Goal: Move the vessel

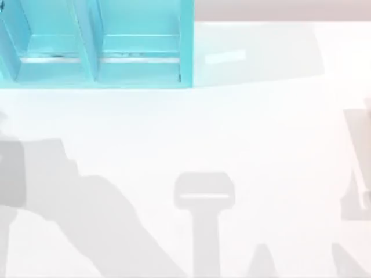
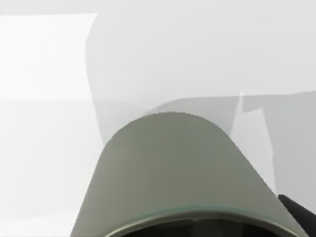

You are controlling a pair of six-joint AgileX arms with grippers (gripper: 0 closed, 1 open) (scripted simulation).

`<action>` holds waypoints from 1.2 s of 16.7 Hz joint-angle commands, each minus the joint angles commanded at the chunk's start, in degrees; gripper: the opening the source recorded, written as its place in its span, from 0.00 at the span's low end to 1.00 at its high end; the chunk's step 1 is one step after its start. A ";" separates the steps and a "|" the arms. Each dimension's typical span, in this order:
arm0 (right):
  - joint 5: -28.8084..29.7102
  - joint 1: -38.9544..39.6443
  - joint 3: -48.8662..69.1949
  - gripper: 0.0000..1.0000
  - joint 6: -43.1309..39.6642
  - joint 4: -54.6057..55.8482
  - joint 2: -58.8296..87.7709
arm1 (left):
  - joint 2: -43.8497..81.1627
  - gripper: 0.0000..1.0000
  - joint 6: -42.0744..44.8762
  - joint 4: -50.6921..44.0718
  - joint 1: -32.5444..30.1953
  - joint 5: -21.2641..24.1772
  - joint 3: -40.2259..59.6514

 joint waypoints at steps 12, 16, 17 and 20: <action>0.00 0.00 0.00 1.00 0.00 0.00 0.00 | 0.50 0.53 0.15 1.08 0.11 0.05 -0.85; 0.00 0.00 0.00 1.00 0.00 0.00 0.00 | 0.50 0.83 0.15 1.08 0.11 0.05 -0.85; 0.00 0.00 0.00 1.00 0.00 0.00 0.00 | 0.50 0.90 0.15 1.08 0.11 0.05 -0.85; 0.00 0.00 0.00 1.00 0.00 0.00 0.00 | 0.50 1.00 0.15 1.08 0.11 0.05 -0.85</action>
